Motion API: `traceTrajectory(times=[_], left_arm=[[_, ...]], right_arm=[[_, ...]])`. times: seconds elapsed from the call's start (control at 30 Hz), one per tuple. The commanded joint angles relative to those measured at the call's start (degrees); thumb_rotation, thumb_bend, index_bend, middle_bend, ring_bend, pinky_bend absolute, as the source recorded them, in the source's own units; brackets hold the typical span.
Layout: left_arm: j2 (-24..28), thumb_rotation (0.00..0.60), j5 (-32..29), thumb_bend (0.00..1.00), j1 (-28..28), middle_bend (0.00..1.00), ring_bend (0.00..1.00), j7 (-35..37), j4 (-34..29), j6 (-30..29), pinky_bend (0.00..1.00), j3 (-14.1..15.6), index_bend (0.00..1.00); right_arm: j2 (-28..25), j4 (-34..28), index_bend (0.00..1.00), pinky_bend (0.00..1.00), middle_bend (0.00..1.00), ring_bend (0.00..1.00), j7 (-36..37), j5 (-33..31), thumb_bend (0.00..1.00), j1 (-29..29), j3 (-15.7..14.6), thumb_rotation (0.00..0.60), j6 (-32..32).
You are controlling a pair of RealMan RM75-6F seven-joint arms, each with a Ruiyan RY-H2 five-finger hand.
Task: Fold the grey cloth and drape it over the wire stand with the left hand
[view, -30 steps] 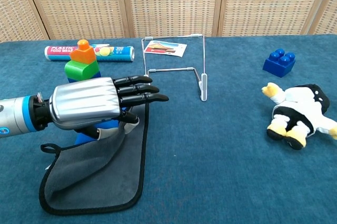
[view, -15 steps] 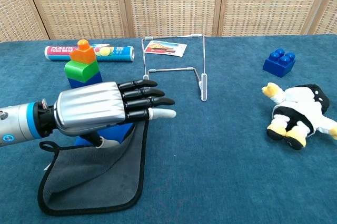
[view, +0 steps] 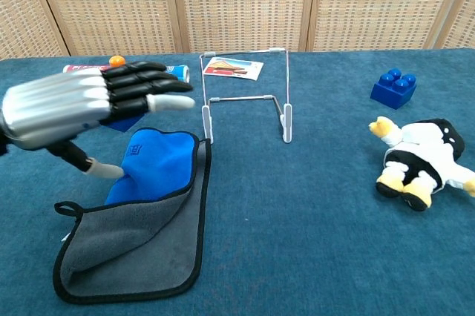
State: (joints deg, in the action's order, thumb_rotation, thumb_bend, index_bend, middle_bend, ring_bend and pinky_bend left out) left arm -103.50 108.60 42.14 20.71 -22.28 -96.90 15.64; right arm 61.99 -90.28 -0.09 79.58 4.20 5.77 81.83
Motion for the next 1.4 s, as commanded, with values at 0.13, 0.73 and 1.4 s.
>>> traceTrajectory(times=[0.13, 0.73, 1.4], left_arm=[[4.35, 0.600, 0.04, 0.17, -3.88, 0.00, 0.00, 3.04, -0.60, -0.61, 0.00, 1.48, 0.40], [-0.98, 0.600, 1.07, 0.19, -10.24, 0.00, 0.00, 10.25, 6.95, 3.78, 0.00, 3.95, 0.46], [-4.55, 0.600, 2.05, 0.44, -9.62, 0.00, 0.00, 7.65, 9.15, 5.96, 0.00, 4.47, 0.46]], right_arm=[[0.03, -0.40, 0.00, 0.00, 0.00, 0.00, -0.46, 0.40, 0.00, 0.04, -0.09, 0.600, 0.21], [0.81, -0.90, 0.00, 0.00, 0.00, 0.00, -2.22, 0.51, 0.00, 0.66, -0.56, 0.600, -0.91], [0.32, -0.86, 0.00, 0.00, 0.00, 0.00, -1.30, 0.40, 0.00, 0.44, -0.52, 0.600, -0.65]])
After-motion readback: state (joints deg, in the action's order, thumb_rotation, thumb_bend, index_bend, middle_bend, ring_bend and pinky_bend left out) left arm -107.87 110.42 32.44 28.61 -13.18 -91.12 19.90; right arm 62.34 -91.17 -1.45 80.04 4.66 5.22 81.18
